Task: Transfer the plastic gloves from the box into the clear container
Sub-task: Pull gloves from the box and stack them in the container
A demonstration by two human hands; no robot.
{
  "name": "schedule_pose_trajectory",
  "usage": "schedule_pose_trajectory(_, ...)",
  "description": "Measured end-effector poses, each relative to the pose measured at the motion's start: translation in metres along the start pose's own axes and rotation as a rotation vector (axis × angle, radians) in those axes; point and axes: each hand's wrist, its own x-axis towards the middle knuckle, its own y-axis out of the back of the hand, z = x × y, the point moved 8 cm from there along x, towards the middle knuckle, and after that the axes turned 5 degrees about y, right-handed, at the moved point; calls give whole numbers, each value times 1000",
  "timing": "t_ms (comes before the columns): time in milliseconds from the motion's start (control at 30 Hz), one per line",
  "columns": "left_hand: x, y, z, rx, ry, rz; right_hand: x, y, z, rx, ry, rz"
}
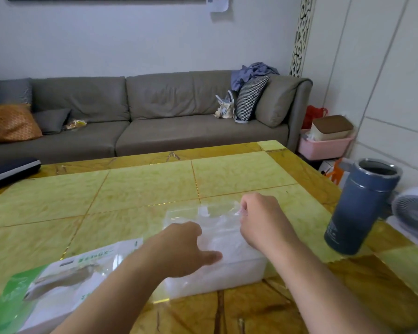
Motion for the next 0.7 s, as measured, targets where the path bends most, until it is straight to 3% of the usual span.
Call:
schedule_pose_trajectory(133, 3, -4, 8, 100, 34, -11, -11, 11, -17, -122, 31, -36)
schedule_pose_trajectory(233, 7, -4, 15, 157, 48, 7, -21, 24, -50, -80, 196, -4)
schedule_pose_trajectory(333, 9, -4, 18, 203, 25, 32, -35, 11, -68, 6, 252, -199)
schedule_pose_trajectory(433, 8, -6, 17, 185, 28, 22, -40, -12, -59, -115, 209, -404)
schedule_pose_trajectory(700, 0, 5, 12, 179, 25, -69, -26, -38, -42, -321, 151, -540)
